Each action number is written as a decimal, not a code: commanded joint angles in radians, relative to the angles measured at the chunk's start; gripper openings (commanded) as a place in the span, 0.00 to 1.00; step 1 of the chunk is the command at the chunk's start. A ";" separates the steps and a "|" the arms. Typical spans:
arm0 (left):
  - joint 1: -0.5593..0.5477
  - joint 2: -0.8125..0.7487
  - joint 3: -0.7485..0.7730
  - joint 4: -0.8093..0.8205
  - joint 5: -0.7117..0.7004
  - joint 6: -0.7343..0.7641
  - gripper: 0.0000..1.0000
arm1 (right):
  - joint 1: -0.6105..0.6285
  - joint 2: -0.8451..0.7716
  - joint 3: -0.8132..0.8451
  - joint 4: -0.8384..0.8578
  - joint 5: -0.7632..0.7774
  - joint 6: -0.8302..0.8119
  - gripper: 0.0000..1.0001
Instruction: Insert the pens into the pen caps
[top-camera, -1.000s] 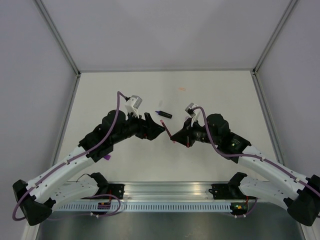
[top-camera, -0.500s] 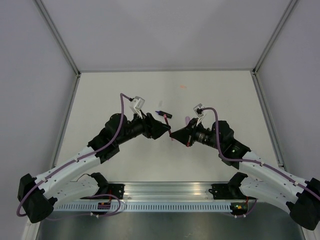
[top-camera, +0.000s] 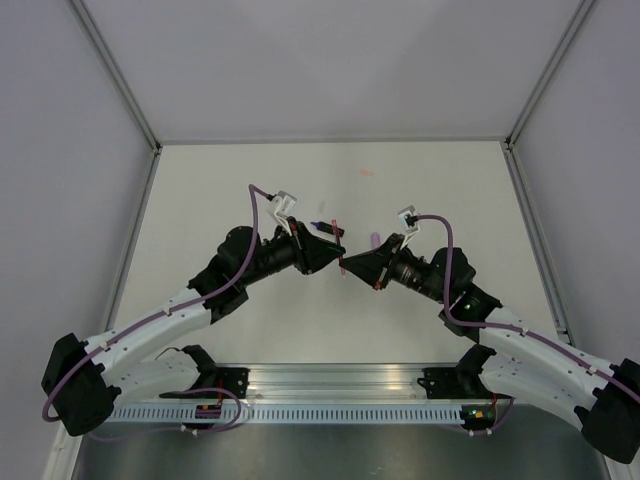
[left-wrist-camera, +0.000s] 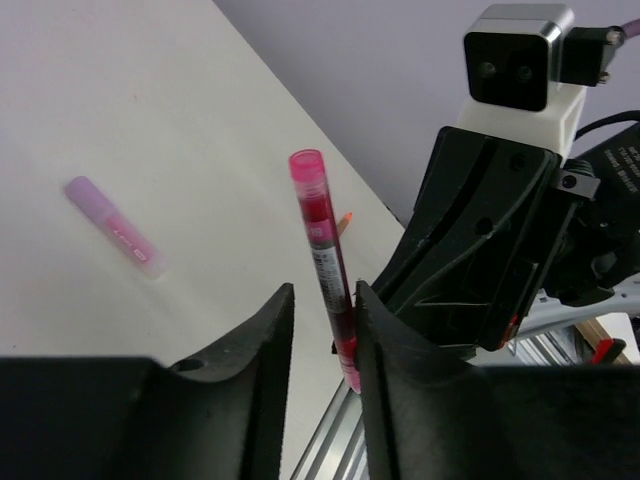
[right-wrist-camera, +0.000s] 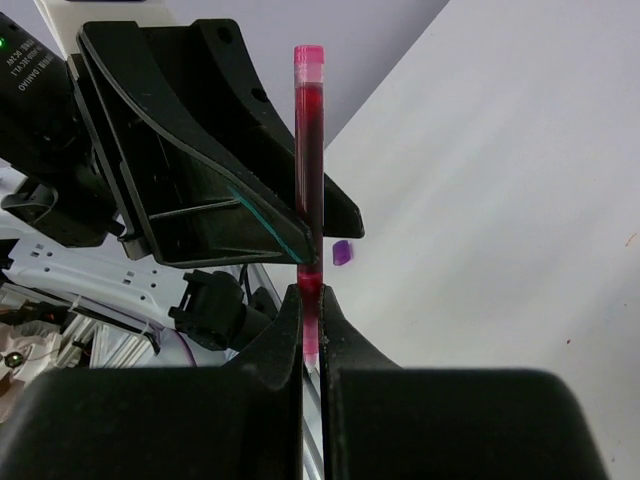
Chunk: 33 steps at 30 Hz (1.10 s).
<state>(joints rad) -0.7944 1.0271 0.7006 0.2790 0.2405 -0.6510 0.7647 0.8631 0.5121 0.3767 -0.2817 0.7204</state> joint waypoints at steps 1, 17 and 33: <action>-0.006 0.021 -0.004 0.104 0.068 -0.032 0.32 | 0.011 -0.004 -0.004 0.106 0.015 0.037 0.00; -0.006 0.033 0.138 -0.258 0.283 0.166 0.02 | 0.016 -0.056 0.161 -0.361 -0.043 -0.205 0.57; -0.006 -0.090 0.155 -0.702 0.512 0.347 0.02 | 0.018 0.080 0.598 -0.915 -0.263 -0.751 0.52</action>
<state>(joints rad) -0.7944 0.9810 0.8574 -0.3565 0.6701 -0.3569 0.7773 0.9134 1.0595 -0.4194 -0.4805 0.1486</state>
